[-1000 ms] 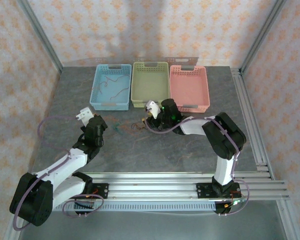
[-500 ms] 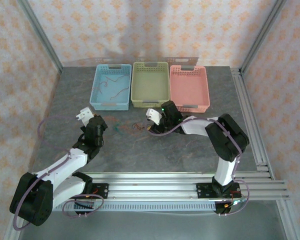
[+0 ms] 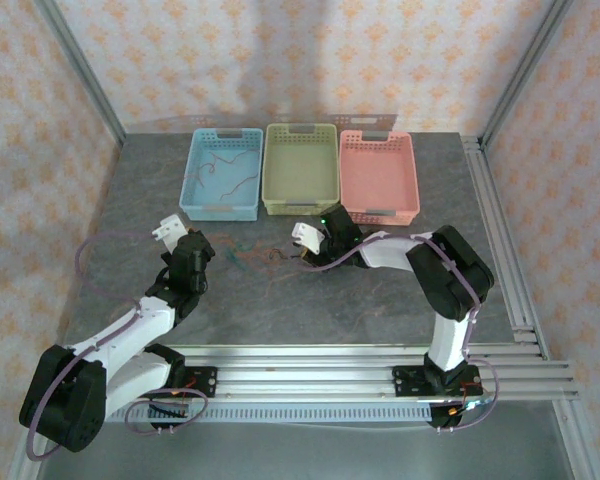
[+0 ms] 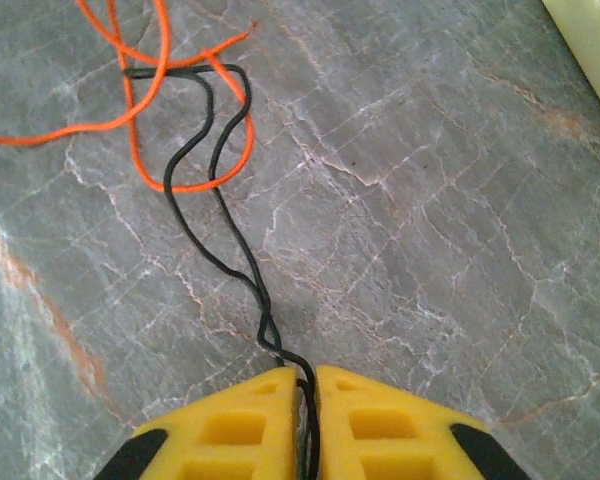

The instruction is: Untangle the cables

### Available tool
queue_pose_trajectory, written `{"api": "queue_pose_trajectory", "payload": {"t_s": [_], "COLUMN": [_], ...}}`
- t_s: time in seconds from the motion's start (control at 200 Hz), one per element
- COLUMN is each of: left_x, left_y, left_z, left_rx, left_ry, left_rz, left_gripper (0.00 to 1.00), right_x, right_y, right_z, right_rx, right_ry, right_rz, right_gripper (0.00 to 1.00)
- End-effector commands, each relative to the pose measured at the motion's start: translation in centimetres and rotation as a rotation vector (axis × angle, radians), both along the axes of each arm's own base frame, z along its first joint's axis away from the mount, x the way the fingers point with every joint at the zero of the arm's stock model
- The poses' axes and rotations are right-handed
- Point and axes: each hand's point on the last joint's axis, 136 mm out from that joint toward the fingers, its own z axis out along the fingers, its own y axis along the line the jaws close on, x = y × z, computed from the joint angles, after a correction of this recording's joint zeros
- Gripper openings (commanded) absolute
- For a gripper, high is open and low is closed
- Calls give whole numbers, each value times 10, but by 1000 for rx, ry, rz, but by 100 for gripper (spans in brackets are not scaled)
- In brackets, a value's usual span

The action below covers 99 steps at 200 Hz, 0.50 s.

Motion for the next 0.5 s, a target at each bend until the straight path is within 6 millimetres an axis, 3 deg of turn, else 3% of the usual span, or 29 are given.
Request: {"api": "queue_pose_trajectory", "payload": {"t_s": [0.0,0.08,0.22,0.49], "left_x": [-2,-2,-3,-6], "left_y": [7,8,9,14], "left_z": [-1,-1,-1,0], "left_rx": [13,13,14,17], "left_ry": [2,3,2,-2], "left_rz": [33,36,44,71], "left_gripper": [0,0,0,0], "right_x": [1,12,34,60], "right_y": [-1,-5,-28,-122], "right_z": [1,14,57,125], "right_rx": [-25,2,144,564], "right_ry": [-33,-126,-325,-538], "right_rz": [1,-57,-242,-669], "right_gripper": [0,0,0,0]}}
